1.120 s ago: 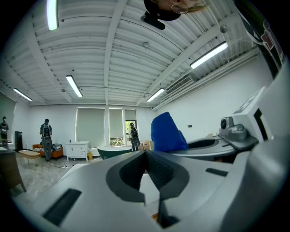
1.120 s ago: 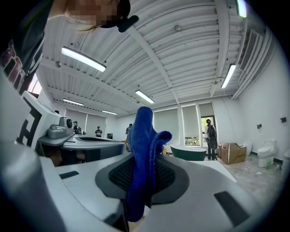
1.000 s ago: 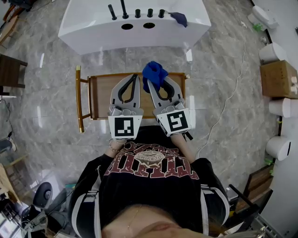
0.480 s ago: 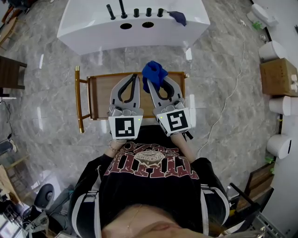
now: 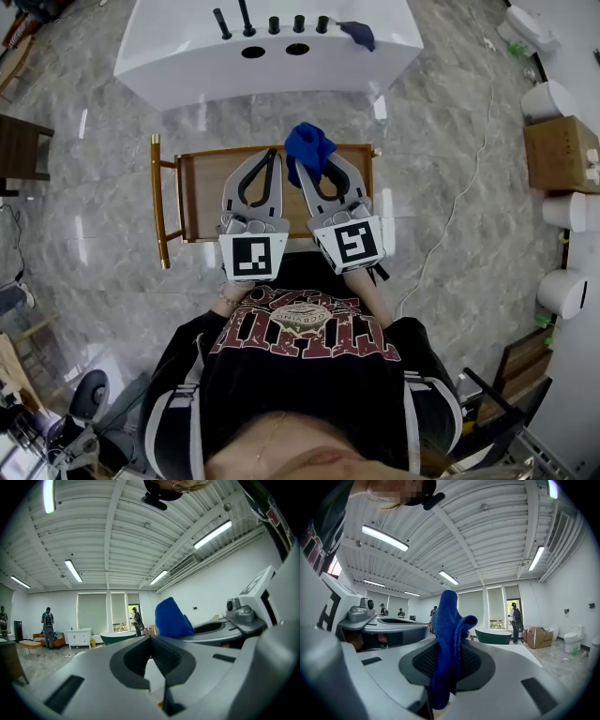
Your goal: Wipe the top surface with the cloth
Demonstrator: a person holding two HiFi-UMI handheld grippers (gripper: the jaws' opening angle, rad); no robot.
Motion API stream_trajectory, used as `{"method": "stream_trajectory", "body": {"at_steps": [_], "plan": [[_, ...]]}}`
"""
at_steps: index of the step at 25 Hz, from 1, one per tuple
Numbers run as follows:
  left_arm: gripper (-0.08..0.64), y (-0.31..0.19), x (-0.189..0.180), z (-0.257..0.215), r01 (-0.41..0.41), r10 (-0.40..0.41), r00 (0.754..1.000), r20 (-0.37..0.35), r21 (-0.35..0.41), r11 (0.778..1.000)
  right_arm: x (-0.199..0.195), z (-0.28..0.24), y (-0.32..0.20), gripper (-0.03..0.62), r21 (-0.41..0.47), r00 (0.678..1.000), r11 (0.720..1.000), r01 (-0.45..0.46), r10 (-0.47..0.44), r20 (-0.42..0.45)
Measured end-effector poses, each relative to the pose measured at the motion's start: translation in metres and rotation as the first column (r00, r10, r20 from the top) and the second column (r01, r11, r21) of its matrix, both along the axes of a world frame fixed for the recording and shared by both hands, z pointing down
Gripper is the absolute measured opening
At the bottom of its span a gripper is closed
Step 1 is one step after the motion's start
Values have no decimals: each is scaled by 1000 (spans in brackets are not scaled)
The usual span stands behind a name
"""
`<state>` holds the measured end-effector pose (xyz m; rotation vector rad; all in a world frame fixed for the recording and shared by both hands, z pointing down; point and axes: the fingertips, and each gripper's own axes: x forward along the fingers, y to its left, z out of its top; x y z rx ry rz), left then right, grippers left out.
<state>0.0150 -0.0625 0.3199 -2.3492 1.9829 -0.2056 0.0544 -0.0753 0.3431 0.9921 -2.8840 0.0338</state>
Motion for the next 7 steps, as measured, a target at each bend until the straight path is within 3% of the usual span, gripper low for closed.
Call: {"method": "stream_trajectory", "body": {"at_steps": [7], "plan": [[49, -1, 0, 2, -1, 1, 1000, 1, -1, 1000, 0, 2, -1, 87, -8, 1000, 1000, -6, 6, -6]]}}
